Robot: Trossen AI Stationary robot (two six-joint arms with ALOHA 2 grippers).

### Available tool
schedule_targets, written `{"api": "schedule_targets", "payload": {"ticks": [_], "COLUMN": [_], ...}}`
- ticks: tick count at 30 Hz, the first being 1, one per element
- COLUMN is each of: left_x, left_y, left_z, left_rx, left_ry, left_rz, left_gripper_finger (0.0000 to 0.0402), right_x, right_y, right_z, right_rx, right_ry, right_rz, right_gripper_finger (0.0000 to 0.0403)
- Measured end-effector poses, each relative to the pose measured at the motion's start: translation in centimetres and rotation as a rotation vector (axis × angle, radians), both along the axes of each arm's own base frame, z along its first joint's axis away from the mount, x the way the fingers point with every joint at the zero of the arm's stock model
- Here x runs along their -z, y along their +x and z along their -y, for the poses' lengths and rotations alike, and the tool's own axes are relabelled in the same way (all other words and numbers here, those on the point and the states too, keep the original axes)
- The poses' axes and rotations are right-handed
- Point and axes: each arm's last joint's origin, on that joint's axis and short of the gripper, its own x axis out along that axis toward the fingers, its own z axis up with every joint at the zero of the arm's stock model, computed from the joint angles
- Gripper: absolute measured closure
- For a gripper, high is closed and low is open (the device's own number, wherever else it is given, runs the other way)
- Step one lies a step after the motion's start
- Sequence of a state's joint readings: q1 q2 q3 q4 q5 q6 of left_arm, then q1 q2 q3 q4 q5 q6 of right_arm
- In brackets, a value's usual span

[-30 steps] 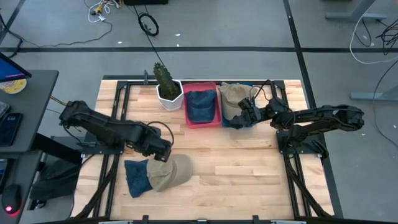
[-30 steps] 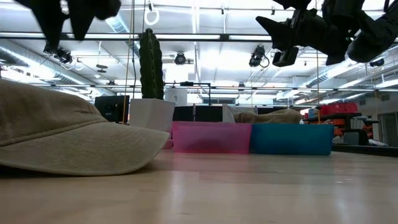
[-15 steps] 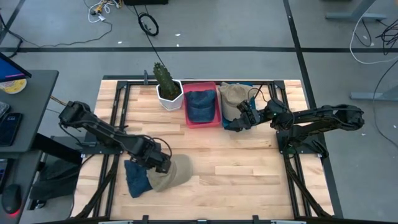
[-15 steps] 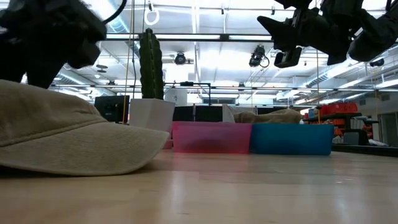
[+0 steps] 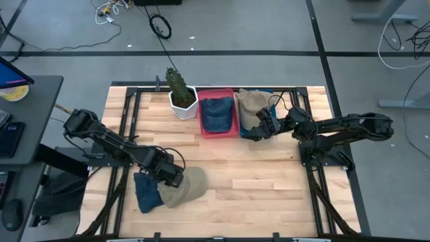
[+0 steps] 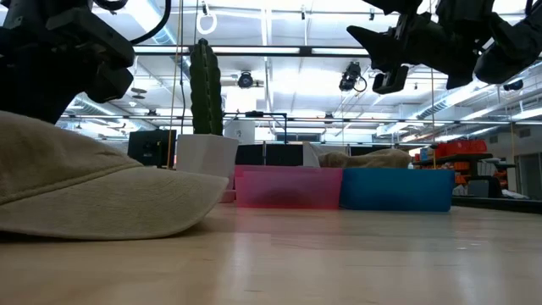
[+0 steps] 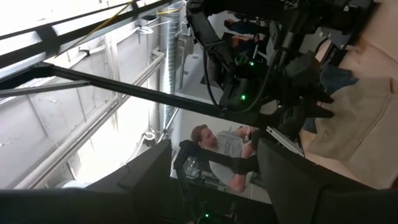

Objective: Pick & Place hat
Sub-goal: Put the brown cap into the blue bin

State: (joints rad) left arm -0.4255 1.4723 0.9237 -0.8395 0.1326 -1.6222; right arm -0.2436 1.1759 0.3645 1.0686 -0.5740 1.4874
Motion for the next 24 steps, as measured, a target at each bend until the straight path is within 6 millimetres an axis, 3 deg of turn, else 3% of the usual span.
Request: {"api": "schedule_targets", "payload": {"ticks": [10,15,24], "left_x": [0.0,-0.6,-4.2], "left_y": [-0.1,0.4,1.8], "left_z": [-0.1,0.1,0.9], "left_rx": [0.027,0.058,0.073], "left_ry": [0.011,0.003,0.050], "left_rz": [-0.003,0.034,0.161], "left_gripper_finger": [0.0391,0.0397,0.0398], "right_x": [0.2,0.2,0.2], "right_y": [0.1,0.1,0.1], "right_z": [0.1,0.1,0.0], "right_rx": [0.018,0.018,0.007], "right_ry": [0.004,0.005,0.024], "right_rz": [-0.015,-0.016,-0.024], "right_gripper_finger": [0.0163,0.0163,0.0163]}}
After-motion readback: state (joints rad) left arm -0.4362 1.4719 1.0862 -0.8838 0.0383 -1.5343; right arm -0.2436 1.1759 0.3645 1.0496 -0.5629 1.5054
